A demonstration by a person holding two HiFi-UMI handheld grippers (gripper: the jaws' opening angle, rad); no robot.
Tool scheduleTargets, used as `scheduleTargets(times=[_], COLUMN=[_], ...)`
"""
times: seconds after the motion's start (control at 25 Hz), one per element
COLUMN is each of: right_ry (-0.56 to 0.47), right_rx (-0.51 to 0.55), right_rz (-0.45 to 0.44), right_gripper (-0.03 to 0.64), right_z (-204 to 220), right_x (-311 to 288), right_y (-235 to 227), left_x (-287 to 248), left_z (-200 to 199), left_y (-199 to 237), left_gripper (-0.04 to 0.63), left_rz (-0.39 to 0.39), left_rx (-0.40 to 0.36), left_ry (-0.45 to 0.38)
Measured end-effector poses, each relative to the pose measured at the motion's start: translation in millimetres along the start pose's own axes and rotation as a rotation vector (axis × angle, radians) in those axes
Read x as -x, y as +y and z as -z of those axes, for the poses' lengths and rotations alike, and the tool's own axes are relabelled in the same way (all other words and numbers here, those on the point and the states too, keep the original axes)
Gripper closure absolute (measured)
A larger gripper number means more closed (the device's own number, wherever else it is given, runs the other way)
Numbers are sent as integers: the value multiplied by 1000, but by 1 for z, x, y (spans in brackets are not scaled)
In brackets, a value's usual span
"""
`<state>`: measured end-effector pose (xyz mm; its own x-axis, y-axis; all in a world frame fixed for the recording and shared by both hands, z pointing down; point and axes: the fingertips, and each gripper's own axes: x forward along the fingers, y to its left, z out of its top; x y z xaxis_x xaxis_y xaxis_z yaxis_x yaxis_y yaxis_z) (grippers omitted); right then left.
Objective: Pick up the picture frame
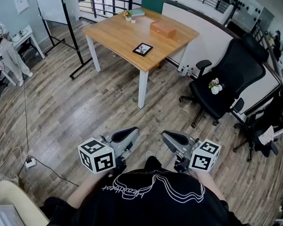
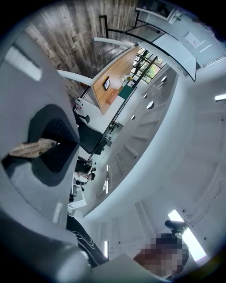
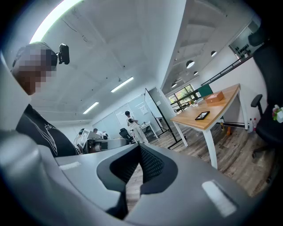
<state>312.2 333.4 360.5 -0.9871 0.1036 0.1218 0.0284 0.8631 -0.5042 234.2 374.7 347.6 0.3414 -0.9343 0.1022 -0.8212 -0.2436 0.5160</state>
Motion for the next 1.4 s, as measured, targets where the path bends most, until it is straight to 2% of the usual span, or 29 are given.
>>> scheduleTargets(times=[0.32,0.56,0.76,0.92,1.0,1.2,1.4], right_ry=[6,4,-10,-26,-35,-33,-23], right_rx=[-5,-12,15,11,10,-28,-32], right_rz=[-6,-46,-22,1,18,72,104], right_gripper=[594,594,581,469,445,413,388], right_z=[-3,-9,-21,-37,-48,-73,-117], right_x=[-5,-29,-55,-76,-89,-125,-163], right_y=[-3,-12,-38,-75,-100,-176,-251], left_x=[11,19,15,-1,-15,-62,-118], left_z=[-3,-5,-15,-25,-33,-59,-98], left_y=[9,36,66,103,126,194,258], left_gripper=[595,595,494,435,413,350,306], left_rz=[-20,-92,-155,-197,-205,-219,-234], left_rx=[22,55,56,68,67,81,87], left_ry=[-26,-45,-45,-45,-37,14,60])
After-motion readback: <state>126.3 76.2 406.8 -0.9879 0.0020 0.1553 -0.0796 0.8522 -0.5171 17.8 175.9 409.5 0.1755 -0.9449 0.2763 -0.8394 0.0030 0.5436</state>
